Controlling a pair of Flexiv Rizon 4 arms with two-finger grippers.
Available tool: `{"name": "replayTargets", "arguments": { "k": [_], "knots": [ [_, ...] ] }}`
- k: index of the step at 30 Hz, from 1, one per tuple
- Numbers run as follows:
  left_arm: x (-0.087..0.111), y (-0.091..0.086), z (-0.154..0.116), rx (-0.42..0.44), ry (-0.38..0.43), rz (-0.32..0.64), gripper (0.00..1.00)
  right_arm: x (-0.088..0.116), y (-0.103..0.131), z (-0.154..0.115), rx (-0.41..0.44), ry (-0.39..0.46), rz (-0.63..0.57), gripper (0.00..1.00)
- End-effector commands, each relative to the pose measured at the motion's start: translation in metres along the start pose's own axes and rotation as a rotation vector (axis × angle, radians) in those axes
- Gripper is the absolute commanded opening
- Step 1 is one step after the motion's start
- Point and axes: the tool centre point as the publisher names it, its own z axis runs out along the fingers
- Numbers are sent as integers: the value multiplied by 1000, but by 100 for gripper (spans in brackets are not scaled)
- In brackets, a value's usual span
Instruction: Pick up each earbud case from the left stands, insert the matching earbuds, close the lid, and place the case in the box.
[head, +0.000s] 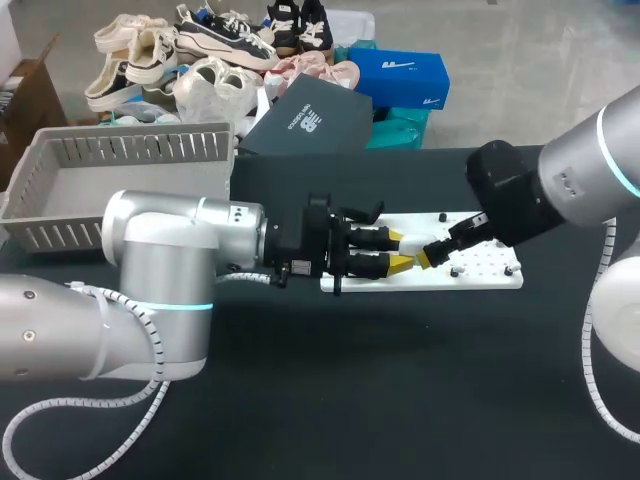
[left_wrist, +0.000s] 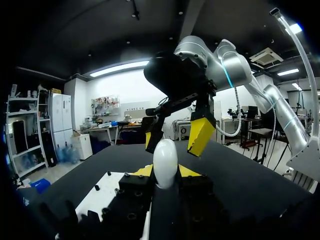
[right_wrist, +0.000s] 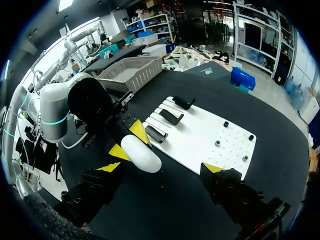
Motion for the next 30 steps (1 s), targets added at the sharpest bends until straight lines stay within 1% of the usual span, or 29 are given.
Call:
{"name": "replayTargets", "arguments": {
  "k": [1, 11, 30],
  "knots": [
    [1, 0, 1, -1, -2, 1, 0, 0, 1, 2, 22, -1, 6, 100],
    [1, 0, 1, -1, -2, 1, 0, -2, -5, 4, 42, 5, 16, 100],
    [1, 0, 1, -1, -2, 1, 0, -5, -7, 4, 52, 3, 23, 100]
  ]
}}
